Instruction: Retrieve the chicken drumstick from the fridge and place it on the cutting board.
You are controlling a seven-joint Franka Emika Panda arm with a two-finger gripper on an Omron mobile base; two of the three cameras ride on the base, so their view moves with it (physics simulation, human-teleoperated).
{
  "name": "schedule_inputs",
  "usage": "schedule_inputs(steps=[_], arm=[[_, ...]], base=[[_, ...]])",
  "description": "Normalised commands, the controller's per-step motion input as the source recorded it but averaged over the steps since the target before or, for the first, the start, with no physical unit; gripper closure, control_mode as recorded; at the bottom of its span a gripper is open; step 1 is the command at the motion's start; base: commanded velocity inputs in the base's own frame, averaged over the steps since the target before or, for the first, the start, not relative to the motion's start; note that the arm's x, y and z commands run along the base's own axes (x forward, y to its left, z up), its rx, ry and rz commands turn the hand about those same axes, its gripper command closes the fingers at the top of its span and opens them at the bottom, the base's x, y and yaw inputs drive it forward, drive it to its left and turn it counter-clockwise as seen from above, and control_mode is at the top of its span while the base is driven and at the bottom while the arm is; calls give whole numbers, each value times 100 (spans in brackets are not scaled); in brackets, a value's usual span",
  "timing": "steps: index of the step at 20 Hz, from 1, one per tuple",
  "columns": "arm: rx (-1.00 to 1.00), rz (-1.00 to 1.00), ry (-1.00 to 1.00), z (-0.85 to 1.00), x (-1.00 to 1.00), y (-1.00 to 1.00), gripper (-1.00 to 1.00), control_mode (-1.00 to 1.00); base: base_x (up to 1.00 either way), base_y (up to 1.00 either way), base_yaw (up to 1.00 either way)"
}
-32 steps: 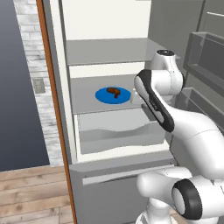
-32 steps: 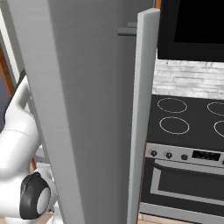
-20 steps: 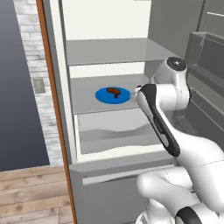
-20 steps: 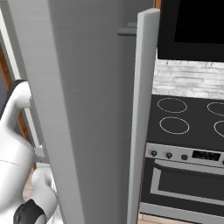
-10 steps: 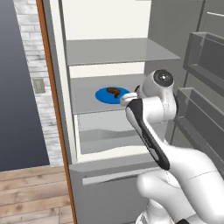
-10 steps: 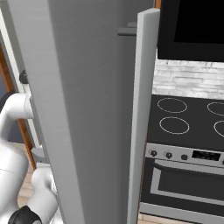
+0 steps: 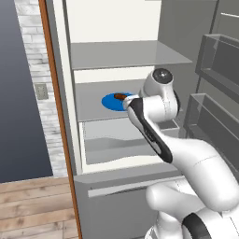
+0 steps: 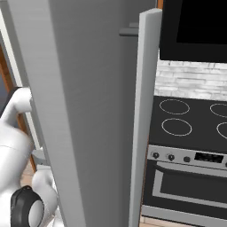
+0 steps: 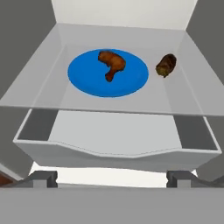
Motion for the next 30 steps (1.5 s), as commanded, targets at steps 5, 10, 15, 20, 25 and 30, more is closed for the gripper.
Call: schedule_inputs(steps=[5,10,15,20,25,30], arm=[[0,0,0,0,18,0,-100,-100],[0,0,-5,-4,34,-2,-100,-100],[0,0,-5,-19,24,0,-100,-100],[0,-1,0,-17,24,0,-100,-100],[0,-14,0,-35,46,3,-100,-100],[0,-8,1,-22,51,7,-100,-100]], base=[[0,0,0],[0,0,0],[0,0,0],[0,0,0],[0,0,0],[0,0,0]])
